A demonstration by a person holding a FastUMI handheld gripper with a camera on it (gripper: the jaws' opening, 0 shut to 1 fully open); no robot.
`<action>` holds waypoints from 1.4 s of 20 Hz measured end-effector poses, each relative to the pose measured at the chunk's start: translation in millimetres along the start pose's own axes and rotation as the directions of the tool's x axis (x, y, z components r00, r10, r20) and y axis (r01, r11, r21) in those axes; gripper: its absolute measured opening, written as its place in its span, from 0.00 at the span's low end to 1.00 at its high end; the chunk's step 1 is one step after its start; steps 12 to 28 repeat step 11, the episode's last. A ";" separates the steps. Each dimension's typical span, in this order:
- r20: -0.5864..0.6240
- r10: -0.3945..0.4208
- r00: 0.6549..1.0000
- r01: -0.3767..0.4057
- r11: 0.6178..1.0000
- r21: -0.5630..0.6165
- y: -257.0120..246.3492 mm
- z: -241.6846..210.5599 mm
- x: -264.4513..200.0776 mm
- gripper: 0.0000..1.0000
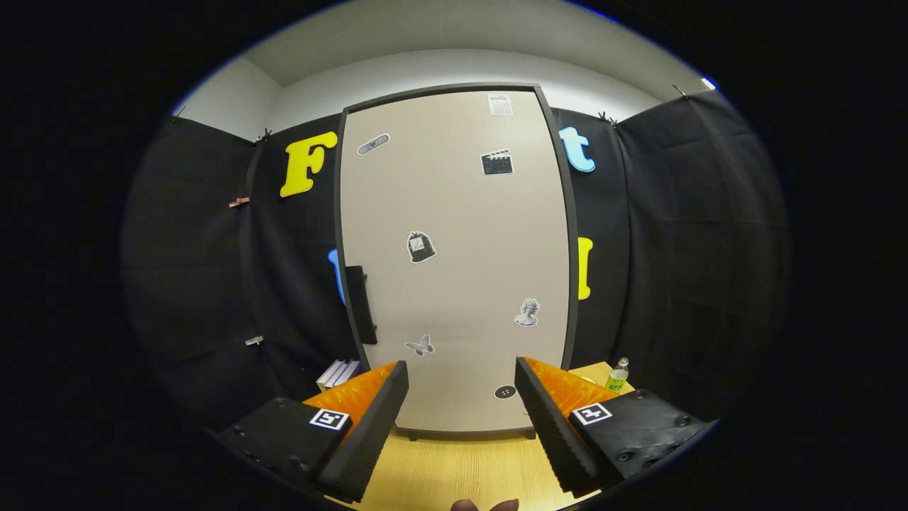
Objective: Open the shoe cabinet door, grab the shoes and put them into the shoe cabinet, then close the shoe cabinet door.
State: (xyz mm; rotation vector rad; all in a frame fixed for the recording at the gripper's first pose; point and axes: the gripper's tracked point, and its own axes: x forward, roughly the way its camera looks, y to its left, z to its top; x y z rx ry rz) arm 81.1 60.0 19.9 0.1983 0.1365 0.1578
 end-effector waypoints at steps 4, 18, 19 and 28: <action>0.001 0.002 1.000 -0.002 1.000 -0.004 0.4 1.0 -0.1 0.98; 0.000 -0.001 1.000 0.001 1.000 -0.001 -3.0 1.7 -0.7 0.98; 0.000 -0.001 1.000 0.001 1.000 -0.001 -3.0 1.7 -0.7 0.98; 0.000 -0.001 1.000 0.001 1.000 -0.001 -3.0 1.7 -0.7 0.98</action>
